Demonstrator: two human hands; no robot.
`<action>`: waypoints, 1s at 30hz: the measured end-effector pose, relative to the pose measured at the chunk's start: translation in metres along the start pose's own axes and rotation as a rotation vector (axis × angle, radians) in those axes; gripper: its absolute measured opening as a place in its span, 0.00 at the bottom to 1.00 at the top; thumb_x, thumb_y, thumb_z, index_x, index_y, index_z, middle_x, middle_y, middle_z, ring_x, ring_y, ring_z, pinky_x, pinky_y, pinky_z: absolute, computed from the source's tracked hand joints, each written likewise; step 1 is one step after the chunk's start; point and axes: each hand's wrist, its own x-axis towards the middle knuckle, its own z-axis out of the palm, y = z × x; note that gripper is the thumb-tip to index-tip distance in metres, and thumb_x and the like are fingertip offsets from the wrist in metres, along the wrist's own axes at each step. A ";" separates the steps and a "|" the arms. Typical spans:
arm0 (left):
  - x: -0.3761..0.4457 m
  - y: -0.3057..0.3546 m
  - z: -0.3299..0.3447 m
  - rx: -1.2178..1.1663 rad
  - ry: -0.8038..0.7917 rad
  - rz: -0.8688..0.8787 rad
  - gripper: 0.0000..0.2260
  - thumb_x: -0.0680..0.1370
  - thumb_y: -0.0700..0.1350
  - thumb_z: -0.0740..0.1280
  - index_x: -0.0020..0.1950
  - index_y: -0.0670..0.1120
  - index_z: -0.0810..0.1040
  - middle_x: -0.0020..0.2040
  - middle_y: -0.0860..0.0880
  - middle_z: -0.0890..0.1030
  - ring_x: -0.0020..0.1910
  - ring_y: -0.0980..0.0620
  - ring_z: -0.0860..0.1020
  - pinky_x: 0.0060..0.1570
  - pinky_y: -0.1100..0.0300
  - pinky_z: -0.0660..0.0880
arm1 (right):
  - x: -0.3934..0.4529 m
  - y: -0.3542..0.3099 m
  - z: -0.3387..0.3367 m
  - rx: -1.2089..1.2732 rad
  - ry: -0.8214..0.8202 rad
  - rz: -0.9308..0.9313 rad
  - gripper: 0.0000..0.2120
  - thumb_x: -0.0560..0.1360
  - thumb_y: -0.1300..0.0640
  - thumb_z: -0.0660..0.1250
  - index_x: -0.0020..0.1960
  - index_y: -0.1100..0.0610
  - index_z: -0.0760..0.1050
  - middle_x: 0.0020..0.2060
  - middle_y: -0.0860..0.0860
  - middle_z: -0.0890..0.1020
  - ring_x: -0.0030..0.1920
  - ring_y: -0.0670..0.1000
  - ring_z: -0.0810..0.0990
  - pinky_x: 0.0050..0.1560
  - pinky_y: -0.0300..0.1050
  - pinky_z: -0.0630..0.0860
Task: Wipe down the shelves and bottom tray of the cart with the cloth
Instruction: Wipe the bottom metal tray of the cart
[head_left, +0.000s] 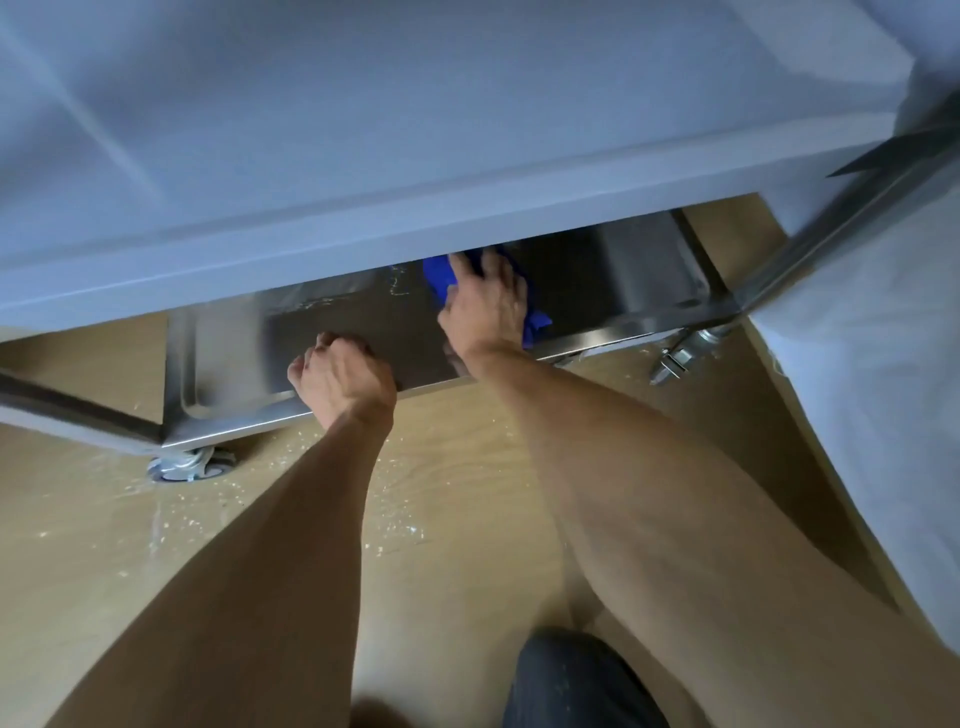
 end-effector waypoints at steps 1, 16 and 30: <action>-0.002 0.002 0.001 -0.011 0.005 -0.003 0.12 0.77 0.42 0.61 0.50 0.45 0.85 0.52 0.41 0.81 0.51 0.40 0.78 0.61 0.49 0.68 | 0.005 0.020 -0.005 -0.006 0.044 0.107 0.30 0.72 0.54 0.67 0.74 0.48 0.67 0.70 0.60 0.69 0.69 0.61 0.68 0.66 0.56 0.66; 0.039 -0.082 -0.032 -0.295 -0.003 -0.114 0.12 0.77 0.42 0.62 0.52 0.42 0.85 0.49 0.37 0.84 0.51 0.36 0.81 0.50 0.50 0.77 | -0.035 -0.138 0.041 0.198 -0.101 -0.145 0.31 0.70 0.56 0.68 0.73 0.53 0.69 0.63 0.61 0.74 0.62 0.63 0.72 0.63 0.55 0.68; 0.047 -0.133 -0.017 -0.097 -0.025 -0.403 0.13 0.79 0.39 0.63 0.63 0.40 0.74 0.61 0.38 0.76 0.61 0.39 0.74 0.60 0.49 0.70 | -0.013 -0.014 0.009 0.066 0.180 0.422 0.30 0.72 0.50 0.57 0.74 0.52 0.67 0.70 0.65 0.69 0.71 0.65 0.66 0.70 0.59 0.61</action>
